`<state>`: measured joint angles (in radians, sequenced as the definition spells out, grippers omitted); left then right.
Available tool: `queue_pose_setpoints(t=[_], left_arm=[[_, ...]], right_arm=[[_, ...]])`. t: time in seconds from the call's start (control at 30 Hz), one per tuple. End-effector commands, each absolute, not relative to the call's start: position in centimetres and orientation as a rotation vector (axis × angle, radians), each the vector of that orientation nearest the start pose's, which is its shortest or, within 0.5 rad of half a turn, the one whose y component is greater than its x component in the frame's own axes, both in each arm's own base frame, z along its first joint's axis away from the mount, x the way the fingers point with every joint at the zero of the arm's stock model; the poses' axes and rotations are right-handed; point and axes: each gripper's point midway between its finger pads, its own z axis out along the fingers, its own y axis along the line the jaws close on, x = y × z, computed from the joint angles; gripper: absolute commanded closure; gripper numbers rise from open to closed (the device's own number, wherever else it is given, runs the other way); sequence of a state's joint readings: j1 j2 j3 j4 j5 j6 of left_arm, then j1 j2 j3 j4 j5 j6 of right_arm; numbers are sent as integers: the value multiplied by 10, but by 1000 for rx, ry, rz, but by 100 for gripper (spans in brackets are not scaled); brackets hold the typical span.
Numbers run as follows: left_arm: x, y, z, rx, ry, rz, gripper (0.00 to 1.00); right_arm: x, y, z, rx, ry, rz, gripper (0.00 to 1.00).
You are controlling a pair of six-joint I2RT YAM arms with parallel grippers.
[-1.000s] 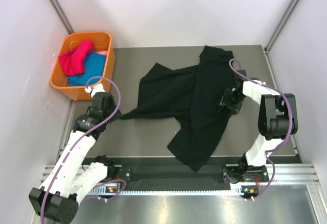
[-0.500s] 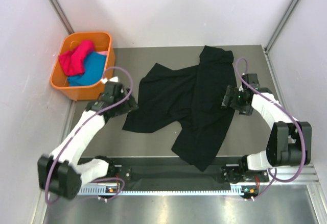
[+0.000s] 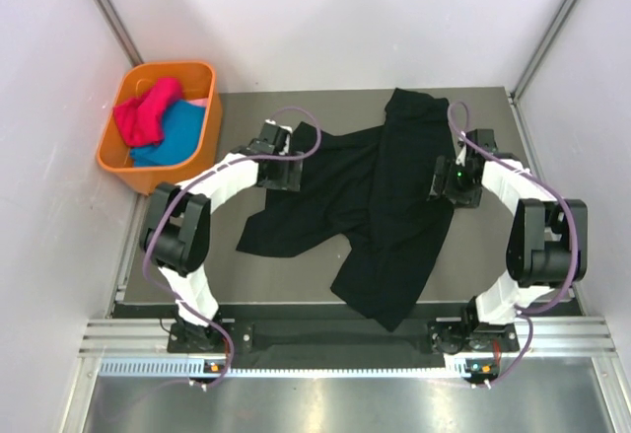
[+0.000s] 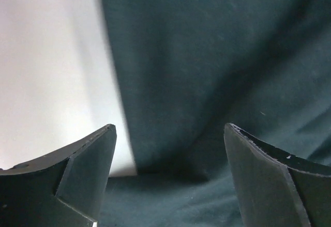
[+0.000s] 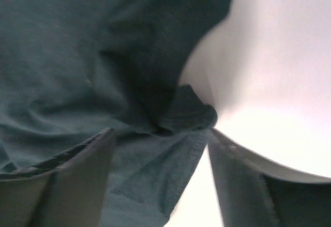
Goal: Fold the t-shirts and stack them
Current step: Flatten the tshirt out
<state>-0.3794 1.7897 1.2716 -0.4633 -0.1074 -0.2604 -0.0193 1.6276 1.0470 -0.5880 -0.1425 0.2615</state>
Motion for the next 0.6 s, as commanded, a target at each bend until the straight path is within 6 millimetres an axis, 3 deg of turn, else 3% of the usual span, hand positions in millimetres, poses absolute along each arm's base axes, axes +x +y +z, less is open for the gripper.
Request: queue_pose_setpoints(t=[0.0, 0.03, 0.1, 0.23, 0.37, 0.4, 0.43, 0.47, 0.5, 0.57], left_arm=[[411, -176, 84, 306, 2449, -145, 10], [409, -179, 80, 318, 2454, -156, 9], [410, -188, 75, 327, 2456, -205, 10], [407, -203, 65, 346, 2493, -243, 14], [405, -191, 35, 298, 2619, -128, 33], [408, -189, 34, 296, 2632, -95, 43], [416, -191, 39, 298, 2623, -89, 49], [412, -189, 30, 318, 2661, -68, 56], [414, -190, 30, 323, 2666, -73, 67], [422, -192, 33, 312, 2656, -66, 77]], right_arm=[[361, 34, 73, 223, 2642, 284, 22], [365, 47, 77, 175, 2638, 307, 17], [367, 50, 69, 170, 2673, 319, 16], [377, 52, 59, 159, 2714, 296, 21], [379, 53, 39, 171, 2771, 271, 25], [380, 54, 37, 174, 2776, 272, 29], [383, 53, 36, 185, 2770, 268, 39], [384, 54, 33, 190, 2779, 264, 43], [386, 54, 32, 193, 2777, 259, 46], [394, 51, 33, 207, 2772, 239, 55]])
